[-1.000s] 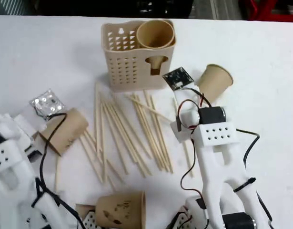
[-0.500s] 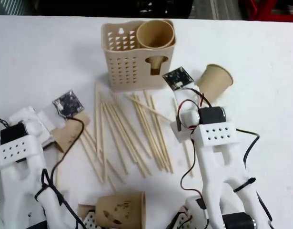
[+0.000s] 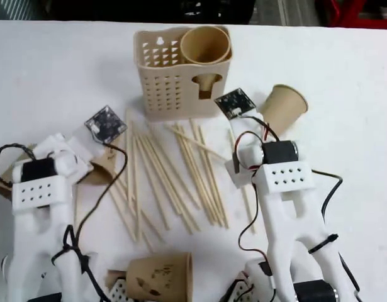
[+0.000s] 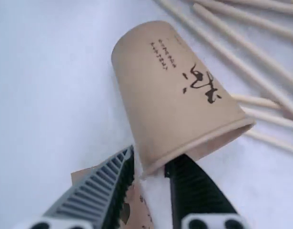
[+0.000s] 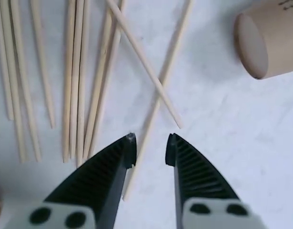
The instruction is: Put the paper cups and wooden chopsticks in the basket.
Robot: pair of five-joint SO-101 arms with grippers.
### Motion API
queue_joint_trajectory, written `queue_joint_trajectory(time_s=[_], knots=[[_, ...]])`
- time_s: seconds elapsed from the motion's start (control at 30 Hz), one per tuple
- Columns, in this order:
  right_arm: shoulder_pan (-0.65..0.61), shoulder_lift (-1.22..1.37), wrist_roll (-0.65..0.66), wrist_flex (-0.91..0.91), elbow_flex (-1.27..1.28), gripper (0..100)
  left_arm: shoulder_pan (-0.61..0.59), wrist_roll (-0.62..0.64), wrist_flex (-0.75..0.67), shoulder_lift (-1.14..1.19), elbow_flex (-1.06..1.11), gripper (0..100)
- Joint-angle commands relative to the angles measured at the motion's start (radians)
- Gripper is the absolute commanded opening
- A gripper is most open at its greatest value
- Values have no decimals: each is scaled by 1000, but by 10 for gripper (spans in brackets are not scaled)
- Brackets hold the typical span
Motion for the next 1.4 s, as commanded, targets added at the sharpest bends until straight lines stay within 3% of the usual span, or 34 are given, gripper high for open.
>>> queue_joint_trajectory(time_s=[0.0,0.1,0.5,0.97,1.37], knots=[[41,-27,-11,-13,-8,112,76,98,-11,-2,-15,58],[70,-28,-11,-21,-12,112,111,149,49,-2,-78,20],[139,-27,-57,-61,-12,112,292,439,422,-2,-565,22],[185,-25,-130,-105,-5,112,529,769,368,24,-945,21],[179,-25,-130,-174,44,112,628,838,505,506,-1498,21]])
